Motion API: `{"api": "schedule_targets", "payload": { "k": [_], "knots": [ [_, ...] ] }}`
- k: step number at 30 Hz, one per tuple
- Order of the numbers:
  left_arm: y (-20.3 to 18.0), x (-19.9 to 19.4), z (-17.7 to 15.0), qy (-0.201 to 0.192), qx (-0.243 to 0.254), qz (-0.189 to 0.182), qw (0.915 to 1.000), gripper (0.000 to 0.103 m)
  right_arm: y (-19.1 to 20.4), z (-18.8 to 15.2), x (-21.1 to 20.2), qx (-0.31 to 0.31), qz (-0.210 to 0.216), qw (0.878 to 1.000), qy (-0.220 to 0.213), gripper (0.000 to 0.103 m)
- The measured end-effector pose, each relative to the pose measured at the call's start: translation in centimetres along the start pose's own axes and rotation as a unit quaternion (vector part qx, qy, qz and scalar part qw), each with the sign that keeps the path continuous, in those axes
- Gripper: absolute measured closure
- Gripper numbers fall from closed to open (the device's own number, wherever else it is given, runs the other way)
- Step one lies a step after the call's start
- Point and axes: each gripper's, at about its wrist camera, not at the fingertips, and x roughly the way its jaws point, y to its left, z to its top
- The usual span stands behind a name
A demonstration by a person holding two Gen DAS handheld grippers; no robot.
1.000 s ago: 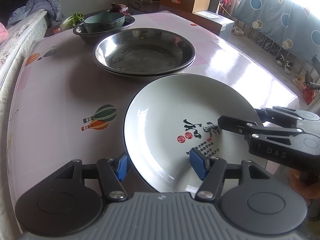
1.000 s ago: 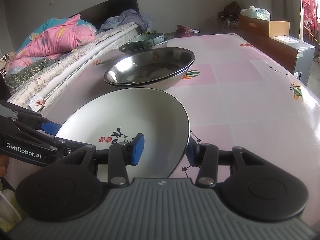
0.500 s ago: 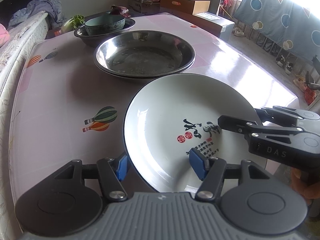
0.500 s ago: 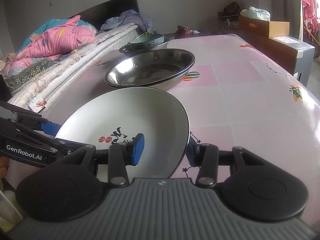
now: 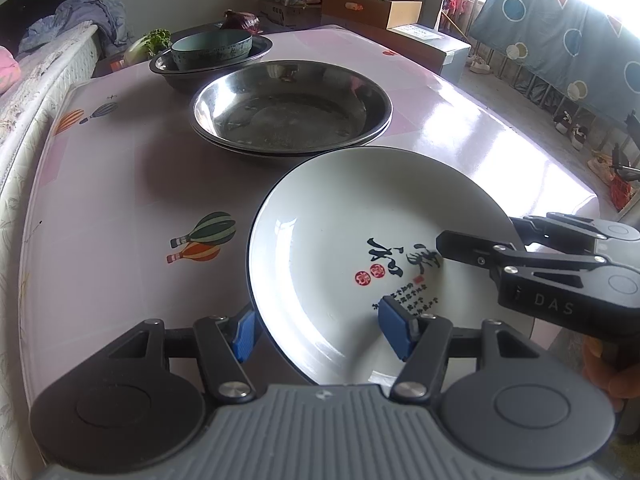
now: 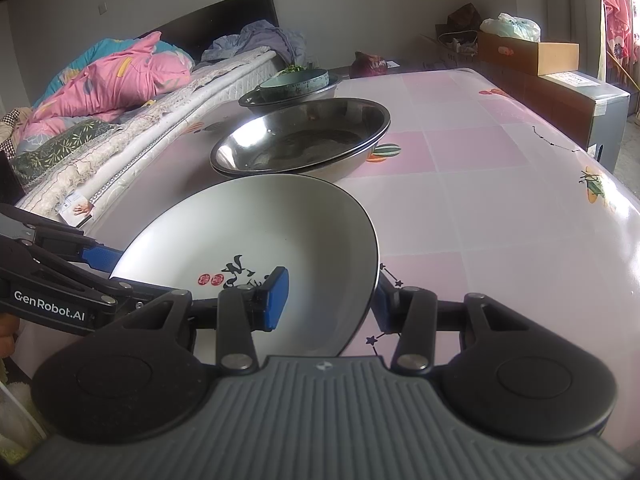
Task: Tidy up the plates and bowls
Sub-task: 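Hold the white calligraphy plate by its rim with both tools near the steel plates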
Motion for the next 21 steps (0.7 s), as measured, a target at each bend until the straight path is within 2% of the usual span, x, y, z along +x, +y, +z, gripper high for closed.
{"api": "schedule_targets", "payload": {
  "k": [21],
  "knots": [
    [0.12,0.43,-0.04,0.004,-0.001,0.001,1.0,0.039,0.26,-0.61,0.28,-0.009,-0.004,1.0,-0.001,0.059]
  ]
}}
